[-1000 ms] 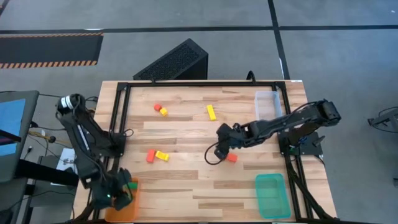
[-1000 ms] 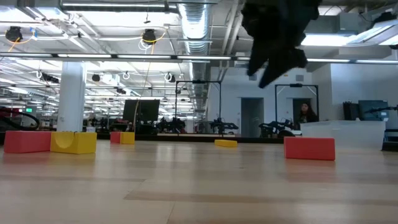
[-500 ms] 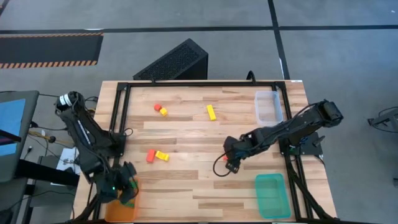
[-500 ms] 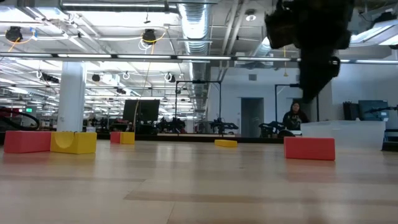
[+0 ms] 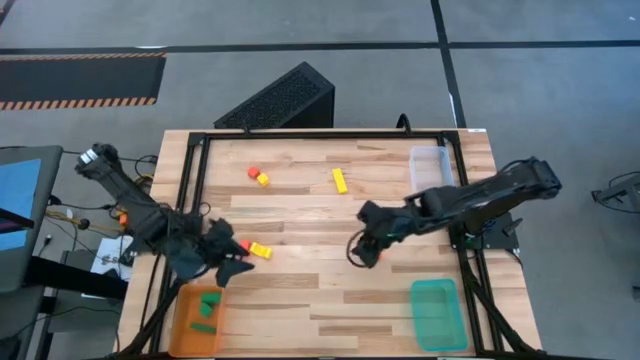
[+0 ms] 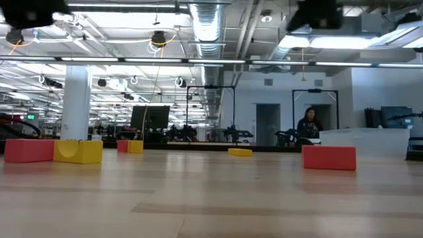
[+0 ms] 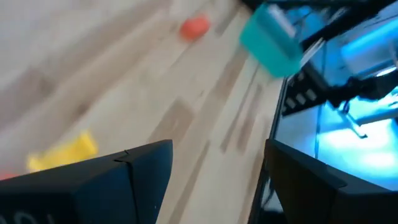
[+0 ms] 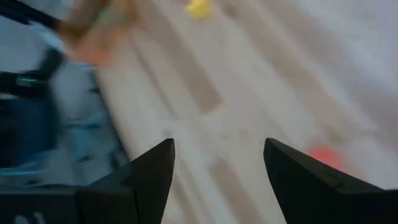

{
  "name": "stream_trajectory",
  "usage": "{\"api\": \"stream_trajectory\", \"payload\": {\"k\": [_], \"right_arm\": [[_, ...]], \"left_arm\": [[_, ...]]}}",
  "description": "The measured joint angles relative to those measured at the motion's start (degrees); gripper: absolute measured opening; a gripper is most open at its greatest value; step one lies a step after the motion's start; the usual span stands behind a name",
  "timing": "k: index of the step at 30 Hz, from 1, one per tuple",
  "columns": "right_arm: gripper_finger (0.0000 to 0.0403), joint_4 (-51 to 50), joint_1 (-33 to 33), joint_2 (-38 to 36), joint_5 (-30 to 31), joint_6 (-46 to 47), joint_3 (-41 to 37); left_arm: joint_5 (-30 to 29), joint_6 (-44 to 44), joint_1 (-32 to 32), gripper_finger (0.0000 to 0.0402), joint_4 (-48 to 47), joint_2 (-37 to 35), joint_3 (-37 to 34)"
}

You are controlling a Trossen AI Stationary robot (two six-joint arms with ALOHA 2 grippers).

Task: Sort & place blocks by color
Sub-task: Put the bottom right orange block into the blue bin

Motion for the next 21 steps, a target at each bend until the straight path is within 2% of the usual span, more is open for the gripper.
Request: {"api": "stream_trajectory", "payload": {"k": [2,5,8,13,16,21], "right_arm": [[0.027,-8.85,1.21,-1.32,4.08,1.8,0.49],[0.0269,-19.56,3.63,-2.0,6.0,6.44,-0.94],[0.0269,-20.27,6.33,-1.93,3.36,9.37,-5.68],[0.0269,-5.2,8.26,-0.11,-3.0,13.11,-12.68],[0.0269,4.44,9.17,1.79,-1.13,13.04,-13.25],[0.0269,13.94,7.9,6.06,3.65,6.06,-13.3]], "left_arm": [[0.94,5.11,3.44,0.0238,3.31,-0.17,0.0],[5.21,9.95,8.74,0.0238,6.89,-0.11,0.0],[9.35,13.68,13.65,0.0238,9.16,-0.04,0.0],[11.85,17.62,20.21,0.0238,11.68,-0.04,0.0],[15.35,18.17,23.5,0.0238,13.76,-0.04,0.0],[19.75,18.24,28.8,0.0238,14.23,0.79,0.0]]}}
